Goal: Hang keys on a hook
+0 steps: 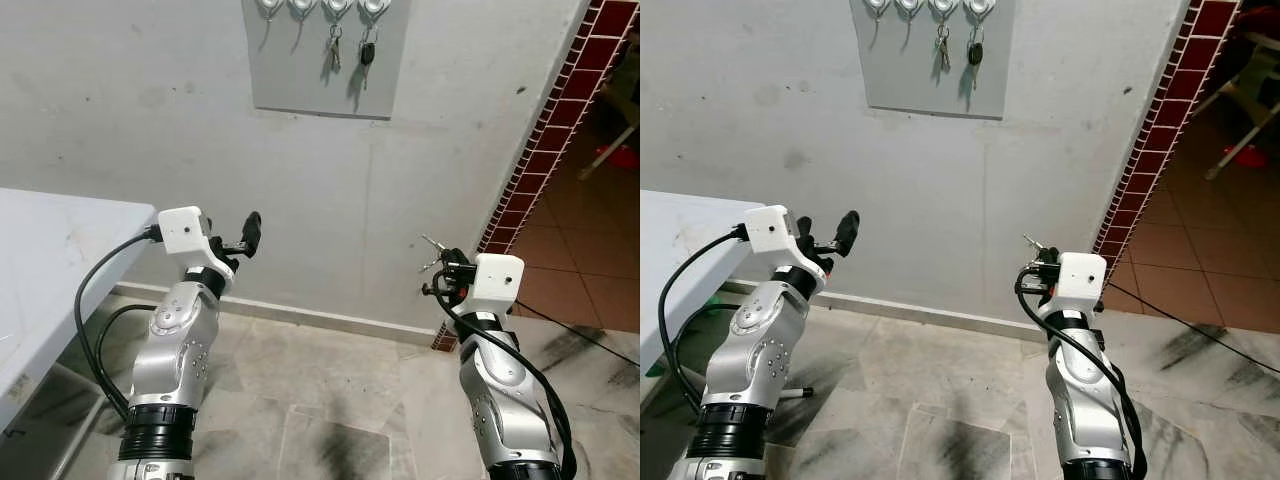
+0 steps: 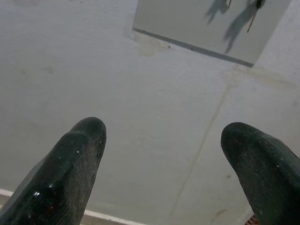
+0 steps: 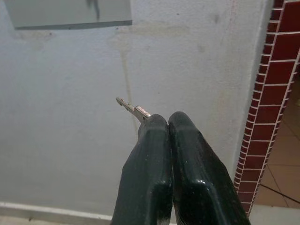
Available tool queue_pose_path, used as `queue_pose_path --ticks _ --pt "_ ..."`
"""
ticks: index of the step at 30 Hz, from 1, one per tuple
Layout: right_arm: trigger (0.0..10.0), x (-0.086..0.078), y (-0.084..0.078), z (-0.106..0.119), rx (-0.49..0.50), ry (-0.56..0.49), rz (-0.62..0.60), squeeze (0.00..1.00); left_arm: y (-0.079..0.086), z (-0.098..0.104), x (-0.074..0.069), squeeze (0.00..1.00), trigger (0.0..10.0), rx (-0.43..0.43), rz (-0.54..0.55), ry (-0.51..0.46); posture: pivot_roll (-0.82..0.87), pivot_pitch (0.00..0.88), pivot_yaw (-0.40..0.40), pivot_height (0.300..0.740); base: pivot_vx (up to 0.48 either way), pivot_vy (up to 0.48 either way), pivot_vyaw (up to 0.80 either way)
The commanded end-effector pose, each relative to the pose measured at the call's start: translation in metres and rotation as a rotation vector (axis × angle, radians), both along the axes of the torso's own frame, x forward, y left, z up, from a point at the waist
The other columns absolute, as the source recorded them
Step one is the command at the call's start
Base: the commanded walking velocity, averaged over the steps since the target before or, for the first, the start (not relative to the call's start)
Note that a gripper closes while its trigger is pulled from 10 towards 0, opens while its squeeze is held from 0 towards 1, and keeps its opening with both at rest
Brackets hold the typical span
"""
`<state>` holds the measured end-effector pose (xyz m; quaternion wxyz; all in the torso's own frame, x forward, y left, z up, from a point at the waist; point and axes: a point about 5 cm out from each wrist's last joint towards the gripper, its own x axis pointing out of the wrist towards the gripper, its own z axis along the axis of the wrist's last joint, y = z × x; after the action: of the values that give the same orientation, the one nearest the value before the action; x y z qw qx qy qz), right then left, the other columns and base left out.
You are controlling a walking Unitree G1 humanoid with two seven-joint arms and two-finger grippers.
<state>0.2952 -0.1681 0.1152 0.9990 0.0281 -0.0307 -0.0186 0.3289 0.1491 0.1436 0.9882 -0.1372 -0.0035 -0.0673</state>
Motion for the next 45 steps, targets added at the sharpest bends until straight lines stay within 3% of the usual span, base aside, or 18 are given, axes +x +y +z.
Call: queue_pose_path --ticks 1,13,25,45 --pt "10.0 -0.0010 -0.0004 0.0057 -0.001 -0.030 -0.007 0.00 -0.0001 0.0038 0.0034 0.00 10.0 0.018 -0.017 -0.003 0.00 0.047 0.061 0.732 0.000 0.000 0.00" --pt "10.0 -0.0001 0.0014 0.0094 -0.044 -0.052 0.020 0.00 -0.0075 0.0039 0.0106 0.00 10.0 0.053 -0.090 0.002 -0.06 0.046 0.104 0.732 0.000 0.000 0.00" --pt "10.0 0.0029 0.0036 0.0101 -0.039 -0.049 0.025 0.00 -0.0081 0.0030 0.0120 0.00 10.0 0.013 -0.061 0.001 -0.04 0.029 0.061 0.732 0.000 0.000 0.00" --pt "10.0 0.0019 0.0072 0.0089 -0.030 -0.035 0.045 0.00 -0.0020 -0.0048 0.0067 0.00 10.0 -0.015 -0.016 0.016 -0.03 0.000 0.023 0.732 0.000 0.460 0.00"
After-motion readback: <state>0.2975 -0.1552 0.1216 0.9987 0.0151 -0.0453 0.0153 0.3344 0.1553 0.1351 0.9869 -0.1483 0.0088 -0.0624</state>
